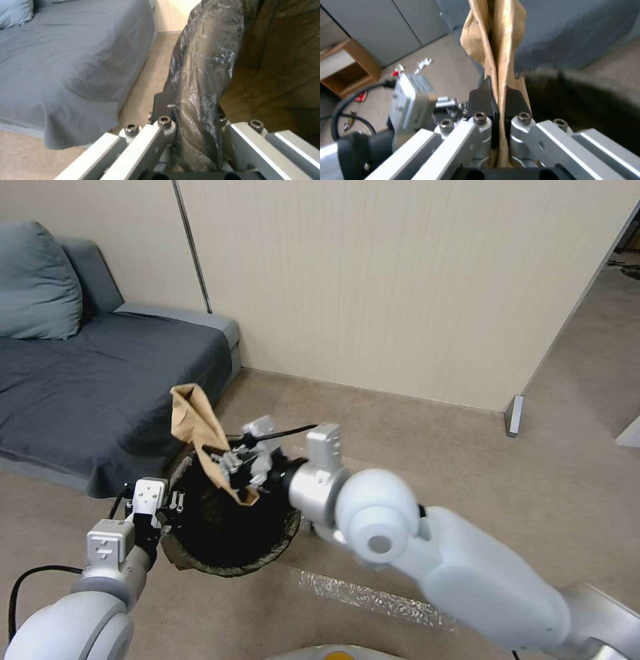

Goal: Pick up the trash bin, then pick up the garbage from the floor and place it into the trash bin.

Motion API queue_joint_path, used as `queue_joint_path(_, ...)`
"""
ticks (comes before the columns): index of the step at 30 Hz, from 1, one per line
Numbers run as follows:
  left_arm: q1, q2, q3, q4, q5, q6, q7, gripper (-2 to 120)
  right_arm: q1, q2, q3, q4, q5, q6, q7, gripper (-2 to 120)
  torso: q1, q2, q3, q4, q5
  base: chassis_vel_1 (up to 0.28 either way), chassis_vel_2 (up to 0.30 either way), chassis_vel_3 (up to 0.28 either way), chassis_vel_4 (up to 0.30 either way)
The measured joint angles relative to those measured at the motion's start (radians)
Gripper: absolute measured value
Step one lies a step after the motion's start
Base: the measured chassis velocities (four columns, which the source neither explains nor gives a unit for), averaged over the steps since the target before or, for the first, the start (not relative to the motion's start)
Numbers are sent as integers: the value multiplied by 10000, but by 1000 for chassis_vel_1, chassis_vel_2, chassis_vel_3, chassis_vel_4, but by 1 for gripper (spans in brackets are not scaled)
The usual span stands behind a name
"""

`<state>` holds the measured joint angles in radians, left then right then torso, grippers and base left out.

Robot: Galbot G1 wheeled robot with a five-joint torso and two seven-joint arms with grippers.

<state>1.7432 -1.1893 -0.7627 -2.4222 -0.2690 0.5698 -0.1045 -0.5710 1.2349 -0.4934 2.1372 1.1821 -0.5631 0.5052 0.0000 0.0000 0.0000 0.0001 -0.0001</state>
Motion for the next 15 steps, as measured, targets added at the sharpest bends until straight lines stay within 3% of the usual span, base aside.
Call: queue_joint_path(15, 13, -73, -5, -25, 5, 17, -1, 3, -232, -158, -190, -153, -759, -305, 379, 0, 0, 0, 0, -2, 1, 0, 0, 0, 0)
